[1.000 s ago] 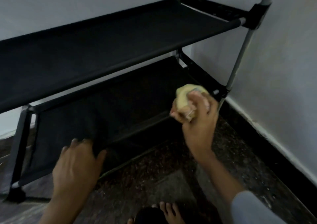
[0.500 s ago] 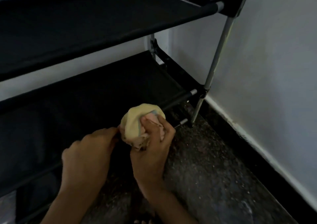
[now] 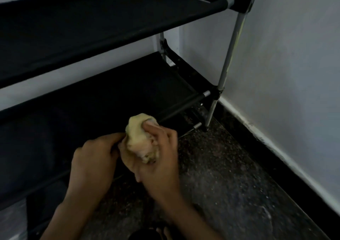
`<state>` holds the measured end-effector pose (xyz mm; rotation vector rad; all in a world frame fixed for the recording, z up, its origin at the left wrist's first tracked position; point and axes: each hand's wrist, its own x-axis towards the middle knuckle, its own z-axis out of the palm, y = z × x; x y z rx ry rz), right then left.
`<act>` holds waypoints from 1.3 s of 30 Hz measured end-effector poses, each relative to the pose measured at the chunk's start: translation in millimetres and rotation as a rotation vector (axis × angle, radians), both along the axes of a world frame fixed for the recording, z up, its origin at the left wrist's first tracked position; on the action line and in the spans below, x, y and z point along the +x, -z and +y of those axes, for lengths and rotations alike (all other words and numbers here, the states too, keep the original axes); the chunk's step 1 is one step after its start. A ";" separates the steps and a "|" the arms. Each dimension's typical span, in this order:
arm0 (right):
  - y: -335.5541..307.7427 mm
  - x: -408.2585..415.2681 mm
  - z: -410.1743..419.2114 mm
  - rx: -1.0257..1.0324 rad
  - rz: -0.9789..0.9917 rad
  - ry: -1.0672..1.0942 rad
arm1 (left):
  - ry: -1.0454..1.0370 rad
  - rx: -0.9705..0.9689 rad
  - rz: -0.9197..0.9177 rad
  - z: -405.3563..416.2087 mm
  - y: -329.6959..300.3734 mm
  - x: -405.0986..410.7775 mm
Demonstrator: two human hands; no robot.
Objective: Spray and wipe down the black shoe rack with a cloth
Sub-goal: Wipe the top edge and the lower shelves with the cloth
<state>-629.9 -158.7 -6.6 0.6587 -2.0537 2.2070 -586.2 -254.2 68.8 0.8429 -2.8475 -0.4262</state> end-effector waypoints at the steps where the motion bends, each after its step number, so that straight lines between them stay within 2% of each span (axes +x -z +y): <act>1: -2.9 -9.5 9.3 -0.064 0.013 0.032 | 0.007 0.014 0.020 0.7 -0.8 0.9; 4: -12.0 -52.7 43.3 -0.187 0.051 0.256 | -0.008 0.026 0.064 5.1 -0.9 1.3; 6: -13.1 -84.0 48.0 -0.070 0.071 0.493 | -0.027 0.031 0.065 7.7 1.4 1.1; 8: -12.5 -100.8 37.4 0.023 0.036 0.560 | -0.028 0.020 0.073 9.1 1.7 0.7; 10: -10.6 -98.2 24.3 0.016 -0.020 0.564 | -0.026 0.022 0.088 10.0 2.1 -0.3; 13: 1.4 -63.0 11.0 0.002 -0.095 0.472 | -0.017 0.014 0.098 10.0 4.7 -1.4; 17: 5.8 14.0 -15.5 0.024 -0.041 0.183 | -0.030 0.040 0.073 4.6 4.7 1.7; 20: -2.4 7.8 -1.7 -0.012 -0.071 0.032 | 0.018 0.079 0.088 -2.5 9.0 6.4; 22: -10.1 -20.1 21.5 -0.031 -0.032 0.103 | 0.032 0.123 0.135 -5.5 10.9 12.4; 26: -17.7 -86.9 51.6 0.025 -0.084 0.470 | -0.139 0.144 0.255 -7.0 19.3 32.2; 28: -15.2 -95.2 43.8 0.083 -0.148 0.480 | -0.171 0.140 0.303 -4.6 23.0 35.7; 30: -12.1 -65.9 21.3 0.065 -0.193 0.448 | -0.175 0.146 0.322 -2.3 24.5 34.3; 33: -6.2 7.0 -4.0 0.066 -0.146 0.218 | -0.141 0.130 0.341 -5.4 25.0 33.8; 36: -6.1 39.8 -6.2 0.149 -0.094 -0.098 | -0.059 0.114 0.311 -14.5 28.0 40.8; 39: -17.2 19.1 10.4 0.074 -0.155 -0.130 | 0.026 0.034 0.298 -23.3 28.3 56.4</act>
